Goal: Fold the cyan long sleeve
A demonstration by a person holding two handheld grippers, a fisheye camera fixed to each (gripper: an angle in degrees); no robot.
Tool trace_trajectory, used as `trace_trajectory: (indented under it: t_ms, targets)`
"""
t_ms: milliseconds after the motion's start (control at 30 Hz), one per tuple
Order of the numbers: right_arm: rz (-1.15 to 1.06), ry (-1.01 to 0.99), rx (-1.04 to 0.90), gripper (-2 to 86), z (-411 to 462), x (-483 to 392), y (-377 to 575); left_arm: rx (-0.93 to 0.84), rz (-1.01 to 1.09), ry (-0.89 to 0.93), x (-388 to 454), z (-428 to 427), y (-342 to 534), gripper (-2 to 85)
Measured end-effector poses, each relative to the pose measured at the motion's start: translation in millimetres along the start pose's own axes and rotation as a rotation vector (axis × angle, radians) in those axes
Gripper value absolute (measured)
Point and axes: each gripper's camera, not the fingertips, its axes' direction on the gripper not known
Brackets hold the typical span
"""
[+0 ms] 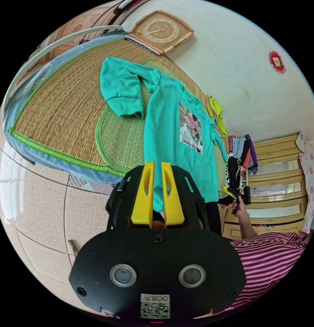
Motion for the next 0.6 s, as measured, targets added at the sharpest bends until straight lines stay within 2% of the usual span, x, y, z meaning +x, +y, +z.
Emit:
trace_trajectory:
  t_ms: [200, 333, 500, 600]
  targets:
    - [-0.152, 0.113, -0.027, 0.0, 43.9, -59.5, -79.8, -0.054, 0.074, -0.038, 16.3, 96.0, -43.5, 2.3]
    - [-0.122, 0.164, -0.090, -0.1, 84.1, -41.5, -93.5, -0.153, 0.061, -0.141, 4.7, 163.4, -47.1, 1.4]
    - [-0.075, 0.007, 0.003, -0.2, 68.7, -6.7, -77.3, -0.095, 0.046, -0.081, 0.0, 199.7, -41.9, 1.4]
    - [-0.083, -0.035, 0.083, 0.0, 56.1, -1.6, -75.3, -0.052, 0.120, -0.043, 22.9, 227.0, -50.6, 2.3]
